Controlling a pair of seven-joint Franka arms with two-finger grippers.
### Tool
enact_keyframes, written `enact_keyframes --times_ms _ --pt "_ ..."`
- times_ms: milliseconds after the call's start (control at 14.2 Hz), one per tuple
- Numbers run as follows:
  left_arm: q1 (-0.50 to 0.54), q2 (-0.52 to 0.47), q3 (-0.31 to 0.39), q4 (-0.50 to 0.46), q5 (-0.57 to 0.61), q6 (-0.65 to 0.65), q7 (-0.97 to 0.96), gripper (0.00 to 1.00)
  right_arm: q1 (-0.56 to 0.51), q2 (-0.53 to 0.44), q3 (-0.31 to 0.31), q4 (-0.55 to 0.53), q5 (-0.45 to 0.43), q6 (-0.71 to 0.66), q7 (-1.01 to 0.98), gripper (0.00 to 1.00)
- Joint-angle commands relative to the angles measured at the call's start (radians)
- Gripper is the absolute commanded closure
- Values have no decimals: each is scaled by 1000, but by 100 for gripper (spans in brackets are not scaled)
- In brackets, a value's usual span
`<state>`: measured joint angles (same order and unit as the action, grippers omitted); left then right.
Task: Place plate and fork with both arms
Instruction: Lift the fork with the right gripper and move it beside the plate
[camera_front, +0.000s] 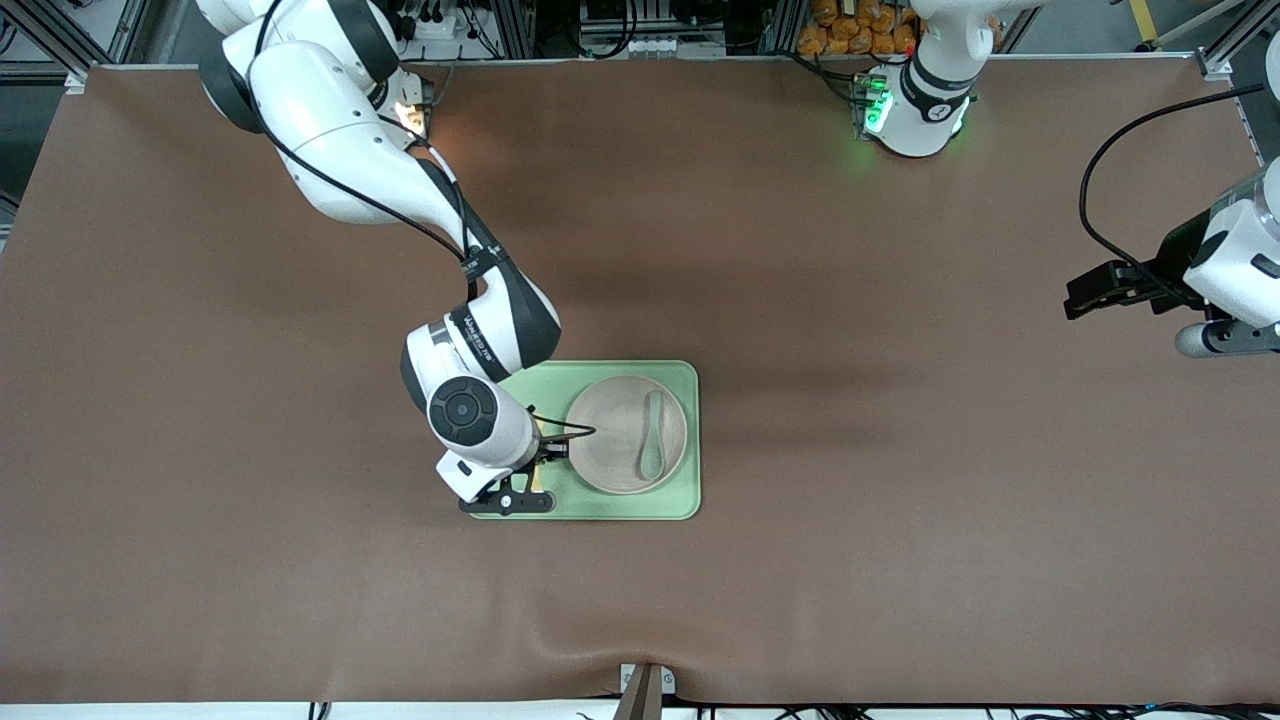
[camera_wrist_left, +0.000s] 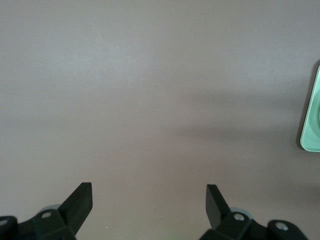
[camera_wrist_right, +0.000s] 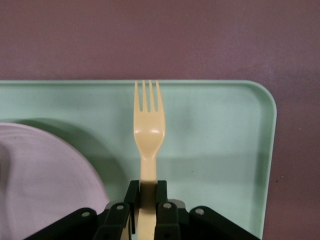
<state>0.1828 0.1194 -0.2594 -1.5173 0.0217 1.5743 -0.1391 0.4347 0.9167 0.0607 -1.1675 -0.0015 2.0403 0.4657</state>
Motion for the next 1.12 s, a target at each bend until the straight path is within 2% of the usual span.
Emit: enact_keyframes --times_ms 0,140,211,491,561,702,772,842,912,1053 --pt "4 -27 -3 -15 7 -11 19 0 -20 -117 14 -220 0 110 -44 100" --pt "4 -32 -3 -17 7 -11 19 0 -39 -166 16 -343 0 210 -65 100" --pt "4 -30 -3 -17 7 -13 19 0 -39 -176 16 -368 0 225 -65 100" --pt "4 -30 -3 -17 7 -11 19 0 -39 -174 16 -396 0 233 -59 100" --pt "4 -30 -3 -17 7 -11 19 0 -36 -174 16 -403 0 241 -59 95" --pt "4 -30 -3 -18 7 -13 19 0 -31 -171 16 -405 3 238 -52 70" --pt "4 -30 -3 -18 7 -11 18 0 -28 -170 16 -405 5 236 -50 48" --pt "4 -30 -3 -20 7 -13 18 0 -28 -168 16 -403 5 235 -47 19" --pt "4 -29 -3 -20 7 -11 18 0 -31 -170 16 -399 8 232 -47 11" --pt "4 -30 -3 -20 7 -13 18 0 -33 -173 18 -380 12 230 -47 0"
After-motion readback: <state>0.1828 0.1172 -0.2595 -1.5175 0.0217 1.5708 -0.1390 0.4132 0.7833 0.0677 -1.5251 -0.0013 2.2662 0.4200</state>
